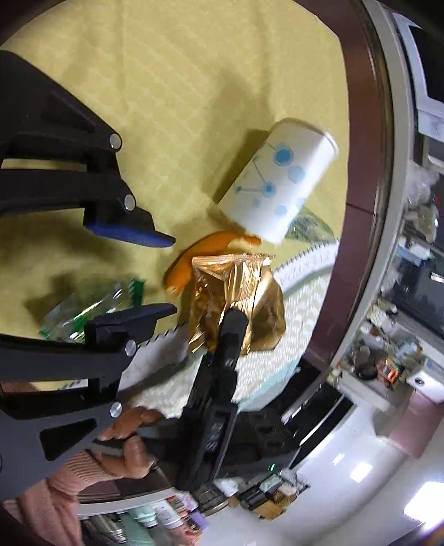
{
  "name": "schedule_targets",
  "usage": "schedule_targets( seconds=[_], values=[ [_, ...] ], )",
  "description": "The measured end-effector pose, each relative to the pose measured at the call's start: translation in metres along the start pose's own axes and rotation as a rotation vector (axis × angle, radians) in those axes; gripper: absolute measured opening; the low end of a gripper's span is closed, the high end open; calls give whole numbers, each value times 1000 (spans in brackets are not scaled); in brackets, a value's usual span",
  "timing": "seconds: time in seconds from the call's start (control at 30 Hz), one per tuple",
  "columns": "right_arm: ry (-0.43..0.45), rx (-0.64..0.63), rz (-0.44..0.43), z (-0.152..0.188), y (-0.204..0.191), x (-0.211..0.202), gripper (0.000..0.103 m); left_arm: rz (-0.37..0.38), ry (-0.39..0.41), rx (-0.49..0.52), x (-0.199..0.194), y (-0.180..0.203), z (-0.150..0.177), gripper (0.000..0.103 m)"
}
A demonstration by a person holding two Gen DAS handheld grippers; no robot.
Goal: Collect trash
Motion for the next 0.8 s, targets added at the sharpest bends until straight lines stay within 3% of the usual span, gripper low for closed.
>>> schedule_targets(
  seconds=[0.03, 0.13, 0.33, 0.5, 0.57, 0.63, 0.8],
  values=[
    [5, -1, 1, 0, 0, -3, 20, 11, -3, 9, -4, 3, 4, 45],
    [24, -11, -3, 0, -1, -13, 19, 0, -11, 41, -10, 7, 16, 49],
    [57, -26, -11, -3, -8, -26, 19, 46, -70, 62, -12, 20, 47, 50],
    [61, -34, -8, -2, -13, -30, 19, 24, -90, 69, -2, 24, 61, 49],
    [59, -37, -8, -1, -15, -29, 19, 28, -89, 56, -1, 23, 64, 37],
    [53, -43, -10, -1, -18, -27, 19, 28, -100, 51, 1, 22, 66, 13],
    [42, -55, -20, -2, -26, -20, 19, 23, -68, 53, -5, 23, 68, 6]
  ],
)
Point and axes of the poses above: each gripper's, at about its wrist camera, not at the fingertips, and x roughly the way its jaws point, y to its right, z to its underside, the point moved 9 cm from there along x, roughly the way its jaws point, and after that the axes turned 12 degrees about -x, right-handed, at the moved point
